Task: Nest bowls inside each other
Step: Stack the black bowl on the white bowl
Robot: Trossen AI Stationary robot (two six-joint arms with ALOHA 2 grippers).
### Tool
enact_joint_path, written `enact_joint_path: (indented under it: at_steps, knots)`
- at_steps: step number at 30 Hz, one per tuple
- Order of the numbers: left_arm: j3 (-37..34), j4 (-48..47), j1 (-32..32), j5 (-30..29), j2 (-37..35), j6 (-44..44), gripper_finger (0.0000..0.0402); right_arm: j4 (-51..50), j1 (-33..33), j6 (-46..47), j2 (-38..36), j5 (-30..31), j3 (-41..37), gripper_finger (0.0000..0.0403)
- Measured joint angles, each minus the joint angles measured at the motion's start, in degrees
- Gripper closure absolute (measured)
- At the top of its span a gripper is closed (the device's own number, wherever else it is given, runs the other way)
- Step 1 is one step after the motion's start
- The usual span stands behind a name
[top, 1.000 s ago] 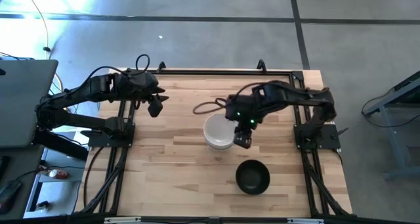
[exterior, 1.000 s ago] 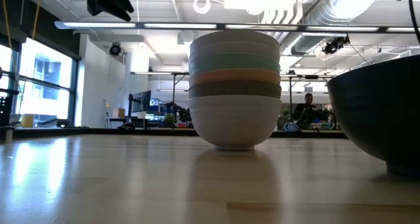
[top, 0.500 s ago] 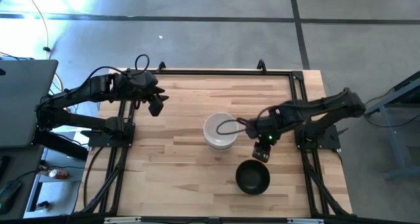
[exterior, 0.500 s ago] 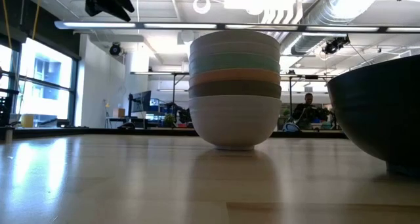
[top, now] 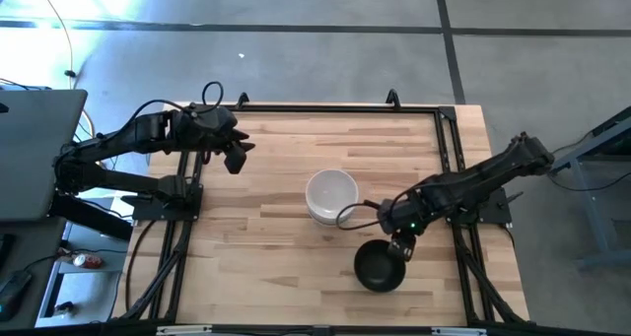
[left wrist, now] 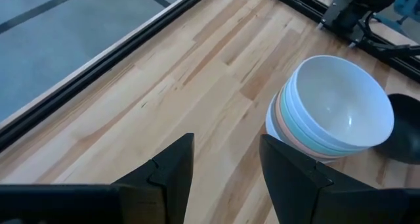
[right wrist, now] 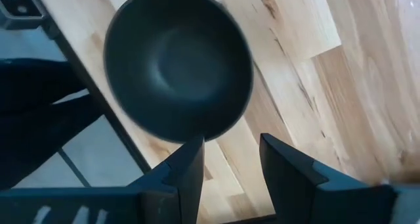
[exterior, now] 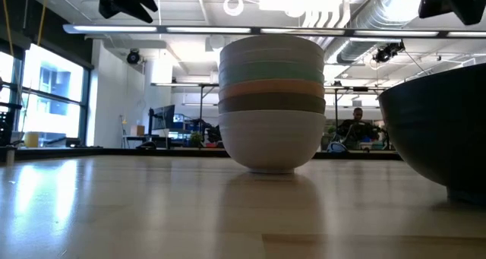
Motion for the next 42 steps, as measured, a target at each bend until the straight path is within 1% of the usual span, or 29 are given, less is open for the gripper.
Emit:
enact_joint_path:
  at_steps: [8, 18, 23, 33, 42]
  knots:
    - [0.00, 0.00, 0.00, 0.00, 0.01, -0.27, 0.0238, 5.15, 0.91, 1.75, 0.04, 0.21, -4.37, 0.0263]
    - [0.00, -0.02, 0.02, 0.00, 0.01, -0.47, 0.0238, 7.65, 2.25, 3.99, 0.09, -0.89, -10.06, 0.0263]
    - [0.00, -0.02, 0.02, 0.00, 0.01, -0.61, 0.0238, 11.91, 3.37, 5.45, 0.09, -2.07, -12.82, 0.0263]
    - [0.00, -0.03, 0.02, 0.03, 0.03, -1.54, 0.0238, 18.54, 4.76, 8.44, 0.09, -2.13, -18.15, 0.0264]
    - [0.00, -0.02, 0.02, 0.07, 0.03, -1.98, 0.0238, 20.53, 4.74, 8.25, 0.09, -1.71, -20.14, 0.0264]
